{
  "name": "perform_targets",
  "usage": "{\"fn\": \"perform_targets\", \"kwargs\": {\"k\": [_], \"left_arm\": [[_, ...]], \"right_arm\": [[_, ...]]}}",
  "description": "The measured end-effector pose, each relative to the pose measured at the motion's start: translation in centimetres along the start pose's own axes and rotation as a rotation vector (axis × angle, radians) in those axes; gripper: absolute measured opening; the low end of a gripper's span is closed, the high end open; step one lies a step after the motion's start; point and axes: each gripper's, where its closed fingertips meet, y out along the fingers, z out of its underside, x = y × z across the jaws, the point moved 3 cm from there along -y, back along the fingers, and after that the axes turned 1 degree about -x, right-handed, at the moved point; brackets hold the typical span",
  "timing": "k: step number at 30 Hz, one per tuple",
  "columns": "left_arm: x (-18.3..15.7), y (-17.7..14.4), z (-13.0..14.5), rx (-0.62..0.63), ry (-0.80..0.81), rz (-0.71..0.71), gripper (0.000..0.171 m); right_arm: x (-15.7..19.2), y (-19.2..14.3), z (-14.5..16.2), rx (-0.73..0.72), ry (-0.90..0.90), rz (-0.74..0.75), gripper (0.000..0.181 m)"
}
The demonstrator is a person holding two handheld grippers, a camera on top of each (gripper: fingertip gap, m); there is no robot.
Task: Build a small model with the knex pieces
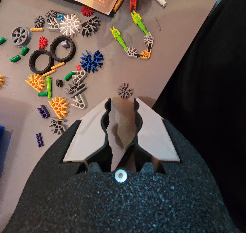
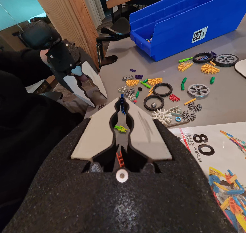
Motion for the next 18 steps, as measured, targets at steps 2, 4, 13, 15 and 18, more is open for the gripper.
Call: {"fn": "perform_targets", "kwargs": {"k": [2, 4, 13, 15, 18], "left_arm": [[-0.2, 0.2, -0.2, -0.005, 0.014, 0.024, 0.033], [-0.3, 0.5, -0.6, -0.010, 0.025, 0.043, 0.033], [-0.3, 1.1, -1.2, -0.029, 0.017, 0.052, 0.022], [-0.1, 1.2, -1.2, -0.030, 0.003, 0.042, 0.022], [0.2, 1.3, -1.2, -0.035, -0.011, 0.032, 0.021]], "right_arm": [[0.2, 0.0, 0.0, 0.011, -0.024, 0.001, 0.002], [0.4, 0.2, 0.3, 0.031, -0.045, 0.004, 0.002], [0.7, 0.5, 0.6, 0.066, -0.084, 0.011, 0.002], [0.7, 0.6, 0.7, 0.072, -0.088, 0.016, 0.002], [0.6, 0.6, 0.8, 0.077, -0.092, 0.023, 0.002]]}}
